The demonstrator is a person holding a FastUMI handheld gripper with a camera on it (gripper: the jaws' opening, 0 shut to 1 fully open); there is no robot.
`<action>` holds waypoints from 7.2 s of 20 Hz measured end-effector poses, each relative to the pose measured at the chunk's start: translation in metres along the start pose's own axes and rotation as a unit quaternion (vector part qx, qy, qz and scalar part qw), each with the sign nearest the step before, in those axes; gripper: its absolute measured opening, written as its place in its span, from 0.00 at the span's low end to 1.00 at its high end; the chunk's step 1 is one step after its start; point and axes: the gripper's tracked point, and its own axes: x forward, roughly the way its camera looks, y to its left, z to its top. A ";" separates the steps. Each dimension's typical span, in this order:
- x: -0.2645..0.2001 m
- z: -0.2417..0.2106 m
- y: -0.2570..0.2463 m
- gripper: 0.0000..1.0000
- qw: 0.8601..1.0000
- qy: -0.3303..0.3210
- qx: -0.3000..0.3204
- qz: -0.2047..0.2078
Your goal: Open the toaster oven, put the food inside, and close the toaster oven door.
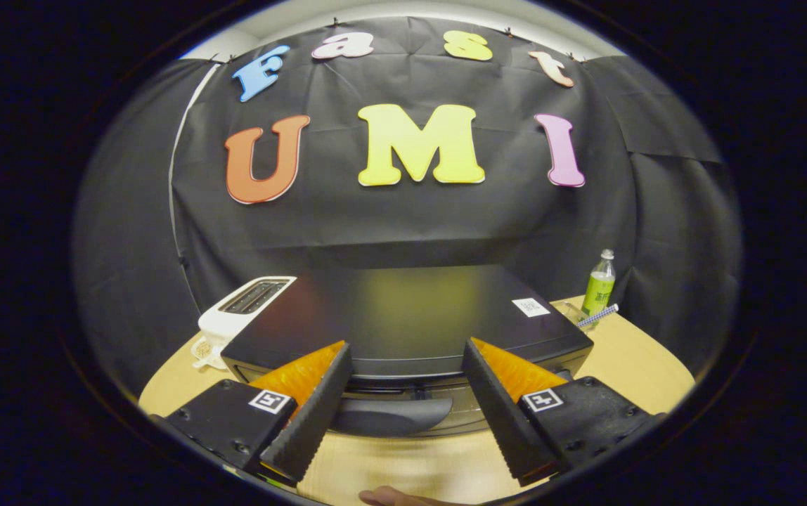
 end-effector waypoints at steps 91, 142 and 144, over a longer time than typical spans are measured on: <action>-0.183 -0.119 0.090 0.38 0.746 0.387 0.342 0.421; 0.009 -0.143 0.070 1.00 0.981 0.119 -0.103 0.112; -0.005 -0.146 0.071 1.00 0.983 0.122 -0.052 0.124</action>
